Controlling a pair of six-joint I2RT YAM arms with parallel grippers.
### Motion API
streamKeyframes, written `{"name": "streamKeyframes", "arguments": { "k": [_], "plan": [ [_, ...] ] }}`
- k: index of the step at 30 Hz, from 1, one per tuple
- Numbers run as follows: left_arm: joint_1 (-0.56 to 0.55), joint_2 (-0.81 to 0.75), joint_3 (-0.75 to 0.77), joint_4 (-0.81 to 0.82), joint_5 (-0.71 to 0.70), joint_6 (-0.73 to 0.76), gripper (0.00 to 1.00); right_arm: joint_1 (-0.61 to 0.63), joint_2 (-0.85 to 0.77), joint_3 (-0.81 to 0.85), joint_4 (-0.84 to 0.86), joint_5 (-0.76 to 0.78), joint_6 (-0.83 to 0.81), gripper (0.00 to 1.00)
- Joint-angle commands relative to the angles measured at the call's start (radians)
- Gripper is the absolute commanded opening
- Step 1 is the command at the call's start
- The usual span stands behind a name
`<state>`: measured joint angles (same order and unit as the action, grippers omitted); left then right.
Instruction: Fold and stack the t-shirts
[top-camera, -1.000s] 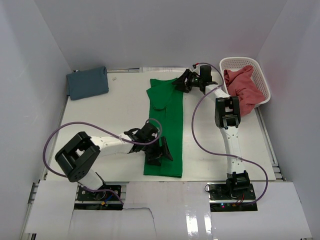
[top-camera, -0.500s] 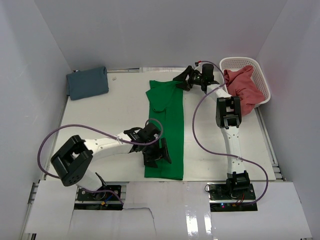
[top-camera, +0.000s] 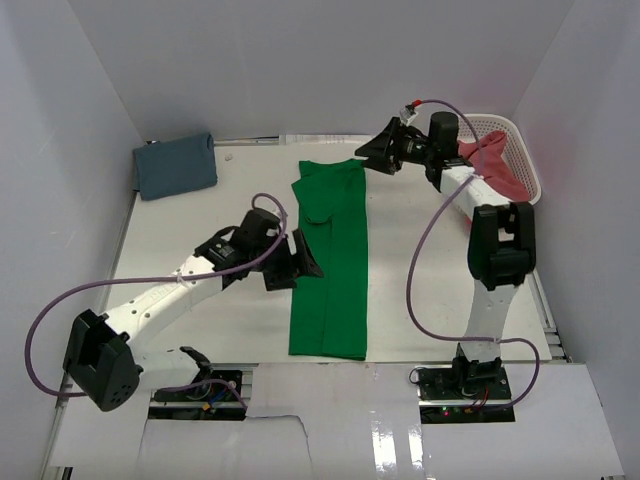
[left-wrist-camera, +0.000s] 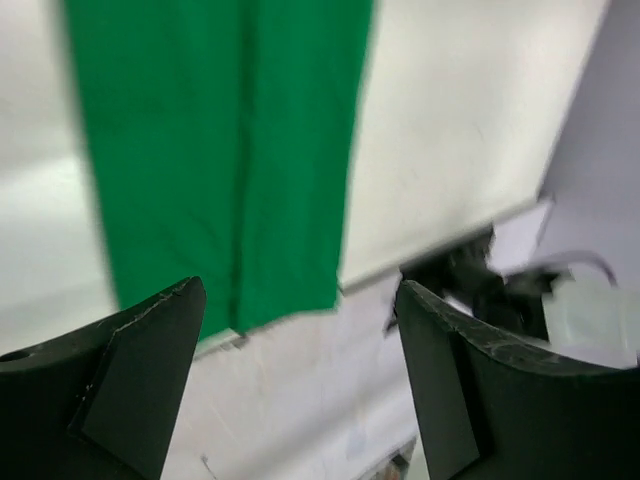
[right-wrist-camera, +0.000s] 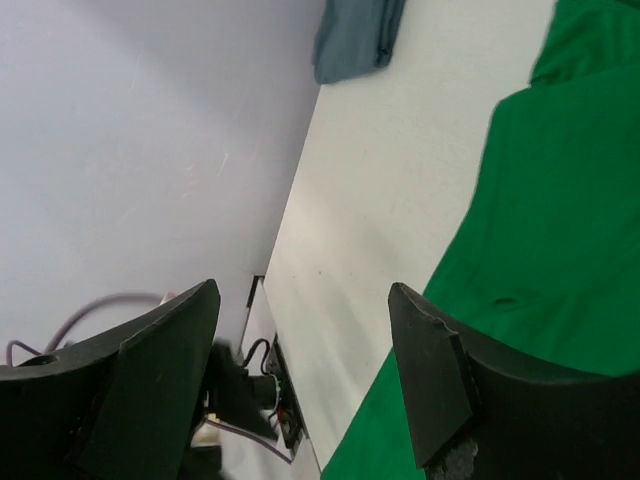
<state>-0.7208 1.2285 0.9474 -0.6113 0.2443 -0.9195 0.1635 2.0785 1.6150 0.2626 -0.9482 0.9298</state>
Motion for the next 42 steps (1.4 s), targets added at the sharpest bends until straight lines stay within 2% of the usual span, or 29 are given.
{"name": "streamKeyframes", "arguments": {
  "k": [1, 3, 4, 7, 10, 14, 18, 23, 28, 35, 42],
  "plan": [
    [0.193, 0.026, -0.024, 0.076, 0.056, 0.160, 0.88, 0.016, -0.174, -0.198, -0.141, 0.037, -0.221, 0.75],
    [0.248, 0.074, 0.022, 0.090, 0.024, 0.215, 0.88, 0.028, -0.277, -0.300, -0.190, 0.057, -0.264, 0.75],
    [0.259, 0.128, 0.078, 0.090, 0.017, 0.253, 0.89, 0.042, -0.309, -0.391, -0.213, 0.078, -0.302, 0.75],
    [0.264, 0.189, 0.123, 0.097, 0.035, 0.268, 0.88, 0.071, -0.431, -0.524, -0.317, 0.129, -0.365, 0.75],
    [0.264, 0.187, 0.062, 0.133, 0.111, 0.242, 0.88, 0.085, -0.555, -0.708, -0.382, 0.164, -0.402, 0.75],
    [0.264, 0.090, -0.123, 0.147, 0.159, 0.229, 0.88, 0.085, -0.718, -0.999, -0.401, 0.189, -0.407, 0.75],
    [0.232, -0.038, -0.228, 0.118, 0.193, 0.205, 0.88, 0.096, -0.923, -1.165, -0.414, 0.186, -0.370, 0.75],
    [0.179, -0.156, -0.303, 0.039, 0.210, 0.154, 0.89, 0.117, -1.084, -1.271, -0.513, 0.204, -0.342, 0.75],
    [0.130, -0.199, -0.410, 0.039, 0.234, 0.090, 0.89, 0.208, -1.155, -1.375, -0.485, 0.232, -0.228, 0.75],
    [0.066, -0.196, -0.481, 0.039, 0.205, 0.050, 0.88, 0.395, -1.216, -1.514, -0.280, 0.299, 0.030, 0.73],
    [0.032, -0.205, -0.516, 0.053, 0.159, -0.002, 0.88, 0.544, -1.143, -1.540, -0.096, 0.380, 0.178, 0.69]
  ]
}}
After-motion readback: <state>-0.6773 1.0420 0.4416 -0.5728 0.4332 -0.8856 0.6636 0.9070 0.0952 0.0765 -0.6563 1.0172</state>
